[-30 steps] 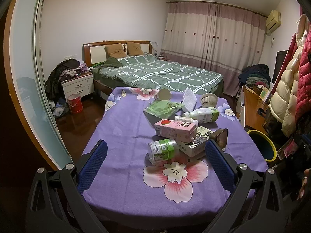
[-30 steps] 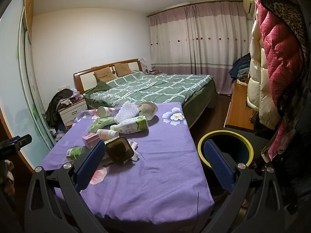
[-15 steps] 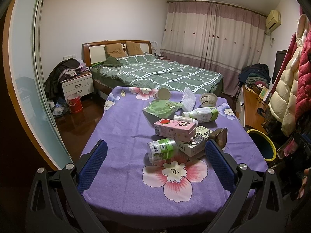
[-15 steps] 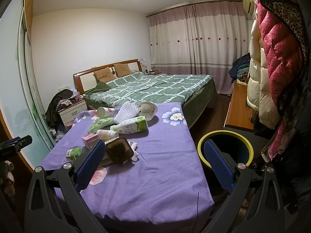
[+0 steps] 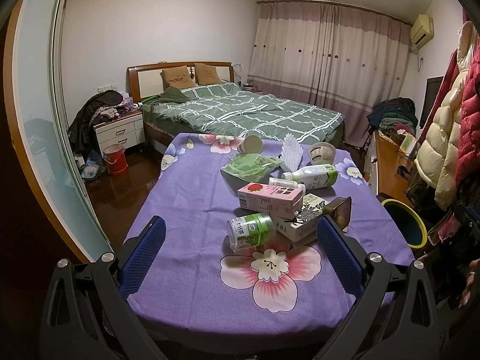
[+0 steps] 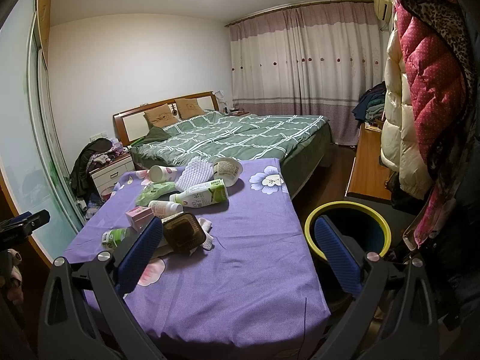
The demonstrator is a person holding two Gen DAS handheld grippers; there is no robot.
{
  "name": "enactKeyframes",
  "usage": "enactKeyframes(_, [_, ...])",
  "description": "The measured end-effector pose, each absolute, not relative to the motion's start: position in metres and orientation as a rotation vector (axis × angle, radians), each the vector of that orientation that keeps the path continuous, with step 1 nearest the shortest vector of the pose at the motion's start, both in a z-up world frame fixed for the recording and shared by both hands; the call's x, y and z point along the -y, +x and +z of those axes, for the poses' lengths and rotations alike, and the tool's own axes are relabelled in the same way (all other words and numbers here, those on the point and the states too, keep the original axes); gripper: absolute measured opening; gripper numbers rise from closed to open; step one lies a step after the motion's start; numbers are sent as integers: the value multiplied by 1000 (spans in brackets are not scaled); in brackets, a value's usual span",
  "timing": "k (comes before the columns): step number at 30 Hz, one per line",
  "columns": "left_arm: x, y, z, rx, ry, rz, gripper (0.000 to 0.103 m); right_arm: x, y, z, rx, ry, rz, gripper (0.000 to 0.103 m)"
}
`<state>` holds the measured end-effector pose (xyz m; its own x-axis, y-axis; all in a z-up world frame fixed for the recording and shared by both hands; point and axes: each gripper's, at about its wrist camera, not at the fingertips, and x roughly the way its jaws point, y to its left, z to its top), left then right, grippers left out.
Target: Collect trash
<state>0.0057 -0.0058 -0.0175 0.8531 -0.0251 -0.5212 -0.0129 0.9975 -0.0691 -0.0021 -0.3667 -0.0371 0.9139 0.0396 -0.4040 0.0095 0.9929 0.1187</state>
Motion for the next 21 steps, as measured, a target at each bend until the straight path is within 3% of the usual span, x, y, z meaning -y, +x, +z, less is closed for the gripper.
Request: enactKeyframes(21, [11,21,-34,-575,-64,-17,99,360,20,-53,-477,121,32,97])
